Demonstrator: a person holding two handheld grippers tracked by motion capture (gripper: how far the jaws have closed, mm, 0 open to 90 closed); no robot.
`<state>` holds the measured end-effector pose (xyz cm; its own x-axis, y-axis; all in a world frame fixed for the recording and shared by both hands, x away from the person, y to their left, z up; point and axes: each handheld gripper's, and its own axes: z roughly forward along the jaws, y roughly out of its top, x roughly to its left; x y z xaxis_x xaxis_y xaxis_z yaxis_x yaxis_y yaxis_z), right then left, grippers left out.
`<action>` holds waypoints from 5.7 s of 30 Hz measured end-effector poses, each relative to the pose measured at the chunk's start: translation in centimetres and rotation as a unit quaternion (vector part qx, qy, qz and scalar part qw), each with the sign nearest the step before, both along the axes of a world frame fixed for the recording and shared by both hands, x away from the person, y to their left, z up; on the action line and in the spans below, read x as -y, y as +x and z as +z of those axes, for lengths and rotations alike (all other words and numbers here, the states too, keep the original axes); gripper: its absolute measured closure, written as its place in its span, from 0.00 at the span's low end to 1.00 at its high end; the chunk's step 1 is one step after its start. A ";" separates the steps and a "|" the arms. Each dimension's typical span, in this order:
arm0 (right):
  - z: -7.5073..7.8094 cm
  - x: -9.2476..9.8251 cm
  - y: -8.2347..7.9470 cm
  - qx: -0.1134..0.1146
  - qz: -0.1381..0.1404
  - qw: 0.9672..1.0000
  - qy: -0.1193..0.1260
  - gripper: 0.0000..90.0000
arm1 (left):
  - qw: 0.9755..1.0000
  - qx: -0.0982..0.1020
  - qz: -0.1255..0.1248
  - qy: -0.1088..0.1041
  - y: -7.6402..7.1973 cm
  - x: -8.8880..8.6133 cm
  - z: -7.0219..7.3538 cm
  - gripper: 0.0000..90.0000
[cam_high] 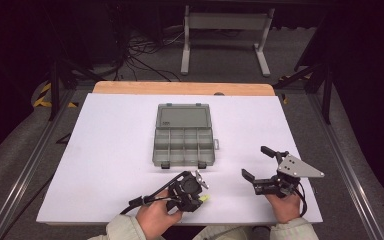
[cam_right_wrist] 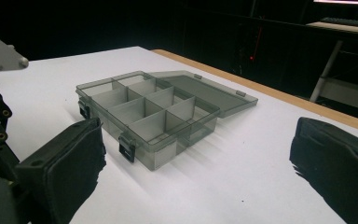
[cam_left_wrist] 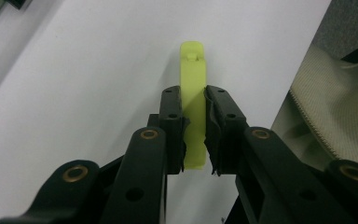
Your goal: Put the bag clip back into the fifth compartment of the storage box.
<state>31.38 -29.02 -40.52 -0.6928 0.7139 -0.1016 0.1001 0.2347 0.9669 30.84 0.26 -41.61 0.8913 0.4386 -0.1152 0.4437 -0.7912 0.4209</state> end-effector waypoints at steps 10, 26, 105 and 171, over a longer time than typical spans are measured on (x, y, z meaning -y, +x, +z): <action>0.0 0.0 0.0 0.000 0.000 1.000 0.000 0.03 | 1.000 0.011 0.003 -0.019 0.0 -1.0 2.0 0.87; 0.0 -0.1 0.0 0.000 -0.001 1.000 0.000 0.03 | 0.998 0.027 0.026 -0.056 1.1 -3.9 5.1 0.87; -0.1 0.0 0.0 -0.004 0.000 1.000 0.001 0.03 | 0.972 0.036 0.219 -0.075 10.1 -11.3 4.7 0.87; -0.1 0.0 0.0 -0.004 0.005 1.000 0.003 0.03 | 0.969 0.022 0.150 -0.195 9.5 -13.4 4.9 0.13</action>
